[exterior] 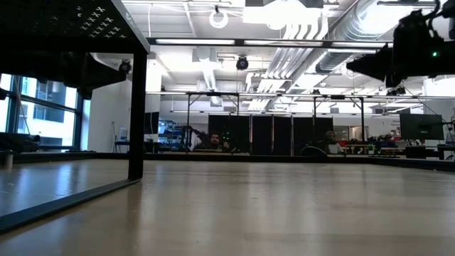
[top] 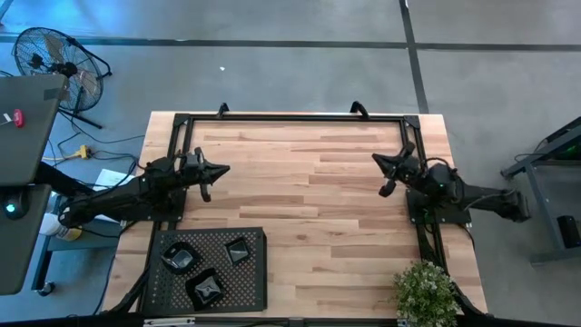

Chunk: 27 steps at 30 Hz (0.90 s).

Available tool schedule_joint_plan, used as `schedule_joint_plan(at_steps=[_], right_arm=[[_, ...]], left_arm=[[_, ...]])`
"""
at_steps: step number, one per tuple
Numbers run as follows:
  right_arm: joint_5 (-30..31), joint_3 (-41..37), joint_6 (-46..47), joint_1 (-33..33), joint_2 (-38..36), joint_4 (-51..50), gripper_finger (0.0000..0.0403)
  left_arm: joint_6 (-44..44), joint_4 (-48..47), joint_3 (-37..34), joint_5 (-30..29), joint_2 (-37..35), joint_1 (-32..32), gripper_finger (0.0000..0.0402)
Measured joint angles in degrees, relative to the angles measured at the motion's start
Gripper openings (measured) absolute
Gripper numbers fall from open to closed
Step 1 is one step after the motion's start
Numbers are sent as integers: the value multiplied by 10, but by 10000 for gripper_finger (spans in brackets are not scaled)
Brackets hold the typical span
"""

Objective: Pick & Place Mini shaped plates
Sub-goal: Return to Home Position

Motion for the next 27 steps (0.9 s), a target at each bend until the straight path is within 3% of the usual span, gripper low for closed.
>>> schedule_joint_plan(at_steps=[4,11,27], right_arm=[[14,0,5,-9,-17,-44,5],[-27,0,0,-11,-11,-49,7],[-28,0,14,-11,8,-45,5]], left_arm=[[-2,0,0,3,0,0,1],[-5,-1,0,9,10,0,1],[-26,-2,0,8,14,0,1]])
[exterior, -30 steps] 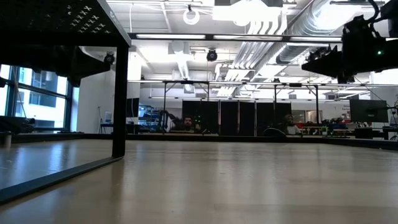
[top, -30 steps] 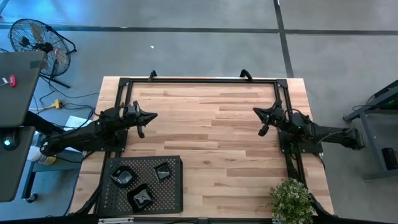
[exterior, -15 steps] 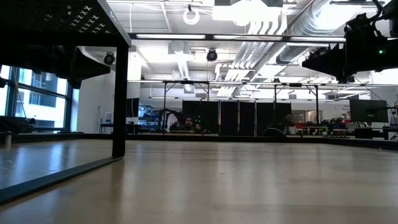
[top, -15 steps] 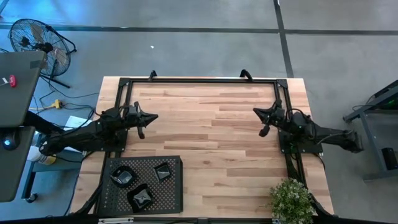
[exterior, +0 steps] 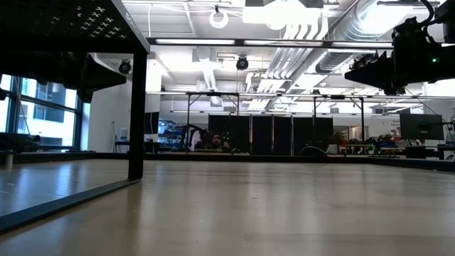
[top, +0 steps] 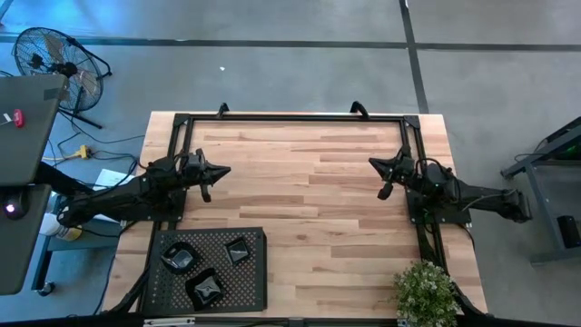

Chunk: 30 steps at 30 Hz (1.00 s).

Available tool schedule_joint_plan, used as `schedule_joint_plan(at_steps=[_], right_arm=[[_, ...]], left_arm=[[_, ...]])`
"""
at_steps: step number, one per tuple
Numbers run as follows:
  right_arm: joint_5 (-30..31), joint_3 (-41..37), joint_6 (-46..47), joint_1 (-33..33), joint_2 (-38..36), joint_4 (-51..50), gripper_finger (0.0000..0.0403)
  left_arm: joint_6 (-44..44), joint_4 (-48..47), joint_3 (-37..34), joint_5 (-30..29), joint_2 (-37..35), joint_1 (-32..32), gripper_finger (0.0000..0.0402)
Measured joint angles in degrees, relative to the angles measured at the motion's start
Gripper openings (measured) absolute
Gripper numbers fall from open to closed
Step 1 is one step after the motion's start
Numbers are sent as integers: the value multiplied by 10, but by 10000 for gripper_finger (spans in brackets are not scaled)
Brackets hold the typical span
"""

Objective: Pick & Place Mini shaped plates
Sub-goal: Return to Home Position

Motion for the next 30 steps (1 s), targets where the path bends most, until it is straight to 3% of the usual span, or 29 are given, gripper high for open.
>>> schedule_joint_plan(at_steps=[30], right_arm=[[0,0,0,0,0,2,9]], left_arm=[[0,0,0,0,0,0,1]])
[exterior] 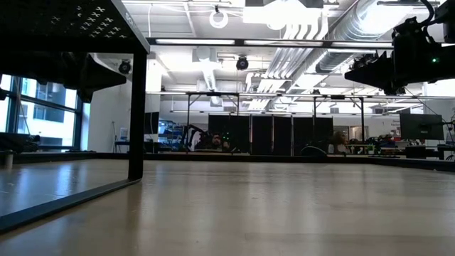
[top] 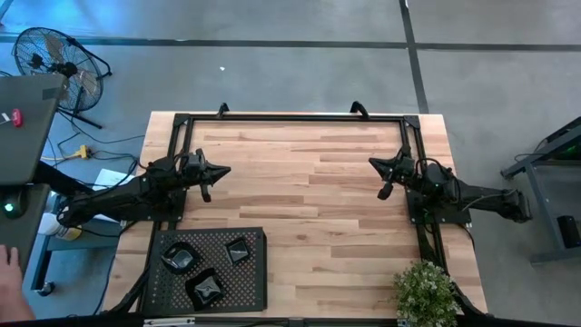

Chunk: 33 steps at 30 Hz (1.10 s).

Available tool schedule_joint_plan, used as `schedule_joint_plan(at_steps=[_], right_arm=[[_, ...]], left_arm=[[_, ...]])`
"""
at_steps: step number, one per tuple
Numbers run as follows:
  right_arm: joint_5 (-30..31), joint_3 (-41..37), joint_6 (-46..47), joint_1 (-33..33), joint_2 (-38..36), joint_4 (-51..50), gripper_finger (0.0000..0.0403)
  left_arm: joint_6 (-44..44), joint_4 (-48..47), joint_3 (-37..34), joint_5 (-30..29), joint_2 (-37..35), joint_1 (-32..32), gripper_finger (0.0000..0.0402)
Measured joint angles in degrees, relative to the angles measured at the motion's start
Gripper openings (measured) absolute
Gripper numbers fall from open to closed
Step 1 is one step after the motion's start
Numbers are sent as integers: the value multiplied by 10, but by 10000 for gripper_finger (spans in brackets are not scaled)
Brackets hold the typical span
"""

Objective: Pick & Place Mini shaped plates
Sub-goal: Return to Home Position

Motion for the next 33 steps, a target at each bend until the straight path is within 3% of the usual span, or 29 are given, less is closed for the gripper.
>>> schedule_joint_plan(at_steps=[33], right_arm=[[0,0,0,0,0,0,8]], left_arm=[[0,0,0,0,0,0,1]])
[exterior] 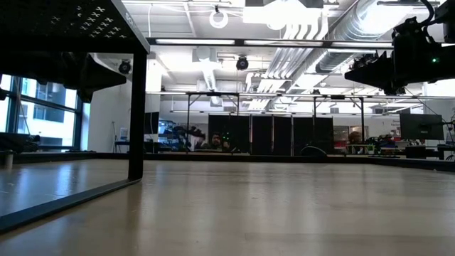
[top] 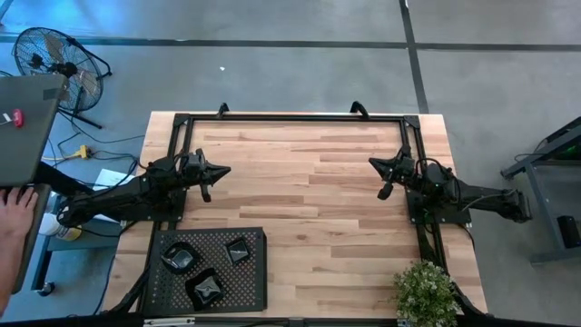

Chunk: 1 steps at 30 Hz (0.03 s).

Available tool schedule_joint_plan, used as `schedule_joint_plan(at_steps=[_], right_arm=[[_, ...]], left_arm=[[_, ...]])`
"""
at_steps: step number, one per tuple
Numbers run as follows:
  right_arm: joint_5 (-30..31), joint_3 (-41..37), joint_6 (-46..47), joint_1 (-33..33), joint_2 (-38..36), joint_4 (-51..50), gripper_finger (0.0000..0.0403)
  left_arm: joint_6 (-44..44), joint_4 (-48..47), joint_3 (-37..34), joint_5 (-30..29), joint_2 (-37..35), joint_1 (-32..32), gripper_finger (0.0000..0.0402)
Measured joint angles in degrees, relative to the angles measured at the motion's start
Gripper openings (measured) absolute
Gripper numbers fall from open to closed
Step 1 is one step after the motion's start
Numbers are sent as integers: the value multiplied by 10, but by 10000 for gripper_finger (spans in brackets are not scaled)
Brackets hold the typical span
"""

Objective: Pick & Place Mini shaped plates
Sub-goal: Return to Home Position

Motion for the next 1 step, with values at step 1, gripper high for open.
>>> schedule_joint_plan(at_steps=[1], right_arm=[[0,0,0,0,0,0,9]], left_arm=[[0,0,0,0,0,0,1]])
